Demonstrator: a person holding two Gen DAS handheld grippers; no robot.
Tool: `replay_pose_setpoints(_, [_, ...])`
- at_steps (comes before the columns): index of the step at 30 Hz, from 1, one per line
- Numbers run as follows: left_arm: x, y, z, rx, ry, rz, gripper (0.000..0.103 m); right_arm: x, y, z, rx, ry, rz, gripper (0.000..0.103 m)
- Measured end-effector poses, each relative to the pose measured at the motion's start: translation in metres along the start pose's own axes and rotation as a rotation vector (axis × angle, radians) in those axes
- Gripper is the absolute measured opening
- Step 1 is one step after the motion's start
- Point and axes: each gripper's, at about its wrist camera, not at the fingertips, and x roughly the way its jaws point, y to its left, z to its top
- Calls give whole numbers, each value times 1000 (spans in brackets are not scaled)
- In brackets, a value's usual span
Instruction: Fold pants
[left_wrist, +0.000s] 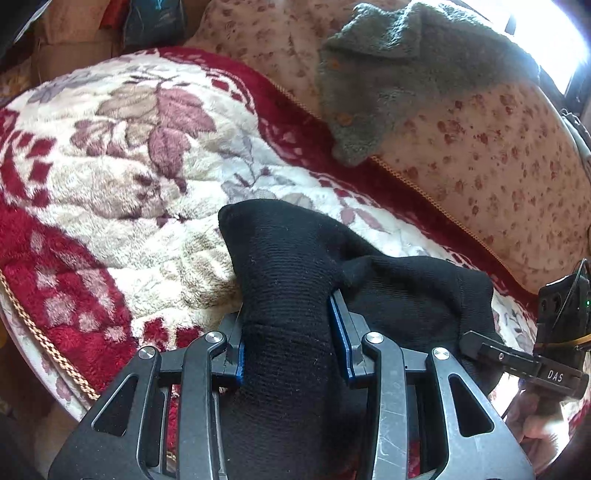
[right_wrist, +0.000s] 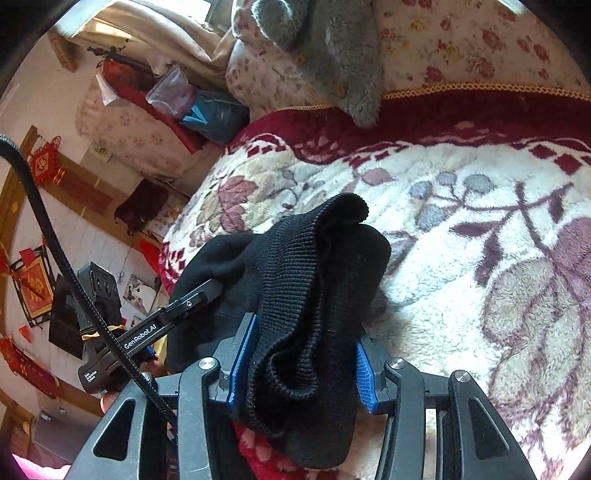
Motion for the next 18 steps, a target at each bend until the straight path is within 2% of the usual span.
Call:
replay_pose_setpoints(2, [3, 0, -1, -3, 0, 10, 37, 1, -3, -2, -3, 5, -18, 48])
replay_pose_setpoints(5, [6, -2, -1, 2, -3, 37, 47, -1, -9, -5, -6, -2, -37, 57])
replay_pose_setpoints(7, [7, -1, -2, -3, -7, 56, 53, -2, -11, -4, 5, -1, -34, 57])
replay_pose_setpoints(14, [0, -5, -4, -2, 0, 106, 54, -20, 0, -5, -5, -24, -77, 57])
replay_pose_setpoints(18, [-15, -13, -7, 6, -41, 164, 54, -37, 14, -4, -42, -54, -94, 57])
